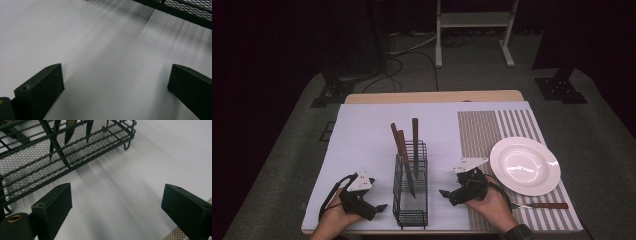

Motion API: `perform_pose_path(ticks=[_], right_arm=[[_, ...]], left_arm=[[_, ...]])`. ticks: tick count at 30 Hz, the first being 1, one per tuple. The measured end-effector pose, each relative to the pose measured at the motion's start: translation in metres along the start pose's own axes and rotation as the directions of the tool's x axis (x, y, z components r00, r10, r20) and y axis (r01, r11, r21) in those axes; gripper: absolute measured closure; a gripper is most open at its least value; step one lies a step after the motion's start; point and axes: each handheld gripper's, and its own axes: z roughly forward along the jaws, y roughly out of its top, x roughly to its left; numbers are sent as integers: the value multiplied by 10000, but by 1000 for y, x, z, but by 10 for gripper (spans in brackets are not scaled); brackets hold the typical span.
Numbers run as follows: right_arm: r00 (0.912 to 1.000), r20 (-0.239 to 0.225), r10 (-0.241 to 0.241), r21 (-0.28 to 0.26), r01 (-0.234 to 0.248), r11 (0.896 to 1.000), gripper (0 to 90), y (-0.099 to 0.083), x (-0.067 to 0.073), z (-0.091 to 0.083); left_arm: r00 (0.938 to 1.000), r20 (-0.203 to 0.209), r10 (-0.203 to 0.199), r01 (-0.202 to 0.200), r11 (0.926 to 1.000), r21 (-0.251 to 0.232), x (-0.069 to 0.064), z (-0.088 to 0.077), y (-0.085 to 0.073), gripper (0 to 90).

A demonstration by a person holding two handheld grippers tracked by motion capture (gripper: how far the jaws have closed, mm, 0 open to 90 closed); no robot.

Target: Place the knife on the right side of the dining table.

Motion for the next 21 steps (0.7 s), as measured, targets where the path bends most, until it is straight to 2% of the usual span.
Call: perform_pose_path(ticks=[14, 15, 21], right_arm=[[9998, -212, -47, -438, 37, 9990, 87, 13, -4, -11], [9996, -296, -18, -606, 0, 9982, 125, 17, -6, -14], [9995, -323, 7, -947, -38, 9955, 127, 29, -10, -22]], left_arm=[[10000, -3, -20, 20, 10000, -6, 0, 0, 0, 0], [10000, -1, -24, 24, 10000, -8, 0, 0, 0, 0], [10000, -7, -46, 46, 10000, -30, 0, 0, 0, 0]])
